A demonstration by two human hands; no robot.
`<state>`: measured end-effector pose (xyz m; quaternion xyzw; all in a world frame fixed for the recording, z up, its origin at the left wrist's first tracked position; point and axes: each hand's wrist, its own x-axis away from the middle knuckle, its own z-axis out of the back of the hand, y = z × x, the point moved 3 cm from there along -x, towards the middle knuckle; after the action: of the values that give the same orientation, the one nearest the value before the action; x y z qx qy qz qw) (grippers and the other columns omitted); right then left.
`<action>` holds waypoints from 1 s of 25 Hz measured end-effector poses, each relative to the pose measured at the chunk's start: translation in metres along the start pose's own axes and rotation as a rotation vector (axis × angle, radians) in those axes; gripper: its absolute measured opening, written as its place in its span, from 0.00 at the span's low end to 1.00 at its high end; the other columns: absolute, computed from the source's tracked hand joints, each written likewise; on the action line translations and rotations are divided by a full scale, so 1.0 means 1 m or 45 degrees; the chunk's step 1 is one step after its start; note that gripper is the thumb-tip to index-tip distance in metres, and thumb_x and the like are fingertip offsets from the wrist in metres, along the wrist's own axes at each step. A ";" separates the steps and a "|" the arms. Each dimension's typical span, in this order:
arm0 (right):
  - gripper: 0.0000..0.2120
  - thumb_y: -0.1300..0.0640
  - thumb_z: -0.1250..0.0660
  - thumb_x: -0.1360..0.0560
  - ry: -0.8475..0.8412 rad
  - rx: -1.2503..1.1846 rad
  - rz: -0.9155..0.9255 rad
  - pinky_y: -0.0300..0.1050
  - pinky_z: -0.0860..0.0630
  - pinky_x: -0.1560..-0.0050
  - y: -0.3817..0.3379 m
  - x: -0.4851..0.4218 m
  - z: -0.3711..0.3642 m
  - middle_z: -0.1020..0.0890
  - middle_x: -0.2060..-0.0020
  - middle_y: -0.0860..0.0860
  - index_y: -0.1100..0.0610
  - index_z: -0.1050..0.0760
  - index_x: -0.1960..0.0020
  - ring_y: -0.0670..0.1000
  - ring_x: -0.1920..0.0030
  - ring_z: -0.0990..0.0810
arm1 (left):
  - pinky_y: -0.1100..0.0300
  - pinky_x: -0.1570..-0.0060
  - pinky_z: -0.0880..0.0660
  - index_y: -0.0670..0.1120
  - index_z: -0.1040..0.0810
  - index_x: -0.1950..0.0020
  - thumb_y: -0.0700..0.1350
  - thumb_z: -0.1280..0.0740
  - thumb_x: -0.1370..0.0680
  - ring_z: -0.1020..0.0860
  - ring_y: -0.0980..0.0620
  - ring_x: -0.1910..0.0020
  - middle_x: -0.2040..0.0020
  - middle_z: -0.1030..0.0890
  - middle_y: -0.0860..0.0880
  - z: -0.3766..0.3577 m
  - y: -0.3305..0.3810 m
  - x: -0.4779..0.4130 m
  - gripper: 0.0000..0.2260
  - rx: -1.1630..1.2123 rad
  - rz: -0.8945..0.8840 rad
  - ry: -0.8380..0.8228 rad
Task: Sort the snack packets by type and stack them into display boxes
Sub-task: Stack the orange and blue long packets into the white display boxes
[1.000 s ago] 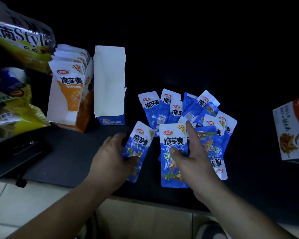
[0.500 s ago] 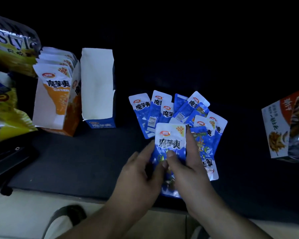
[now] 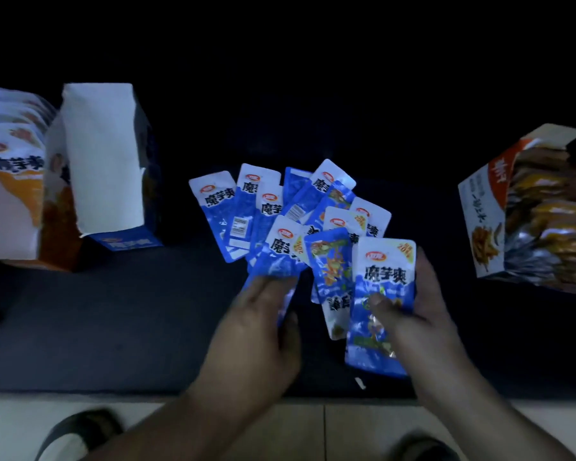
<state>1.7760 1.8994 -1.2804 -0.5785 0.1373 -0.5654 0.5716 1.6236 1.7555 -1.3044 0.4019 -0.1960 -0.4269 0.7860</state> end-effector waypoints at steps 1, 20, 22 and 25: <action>0.39 0.61 0.31 0.20 0.031 -0.020 -0.006 0.54 0.16 0.49 0.001 -0.005 0.006 0.16 0.44 0.36 0.25 0.42 0.26 0.41 0.51 0.14 | 0.52 0.43 0.21 0.49 0.20 0.35 0.44 0.33 0.24 0.20 0.51 0.43 0.40 0.22 0.53 0.002 -0.005 -0.012 0.17 -0.136 -0.025 0.084; 0.43 0.66 0.32 0.20 -0.152 -0.021 0.034 0.35 0.18 0.61 0.013 -0.007 -0.006 0.17 0.48 0.28 0.22 0.43 0.28 0.36 0.49 0.16 | 0.44 0.39 0.25 0.46 0.18 0.38 0.63 0.33 0.25 0.27 0.41 0.32 0.32 0.24 0.46 0.001 -0.002 -0.054 0.25 -0.849 -0.459 -0.200; 0.43 0.66 0.31 0.21 -0.111 -0.036 0.029 0.35 0.19 0.62 0.013 -0.012 -0.007 0.16 0.47 0.31 0.22 0.43 0.28 0.36 0.50 0.16 | 0.46 0.28 0.32 0.52 0.27 0.25 0.54 0.26 0.26 0.35 0.45 0.22 0.24 0.29 0.52 0.005 -0.009 -0.058 0.30 -0.607 -0.560 -0.433; 0.44 0.65 0.30 0.21 -0.050 -0.055 0.042 0.48 0.14 0.53 0.013 -0.012 -0.006 0.16 0.49 0.31 0.20 0.44 0.28 0.40 0.46 0.17 | 0.45 0.37 0.29 0.54 0.26 0.26 0.54 0.20 0.34 0.27 0.45 0.33 0.35 0.22 0.53 0.006 -0.018 -0.057 0.37 -0.720 -0.528 -0.541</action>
<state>1.7737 1.9025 -1.2988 -0.5994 0.1479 -0.5413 0.5709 1.5783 1.7940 -1.3132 0.1037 -0.1435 -0.6869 0.7048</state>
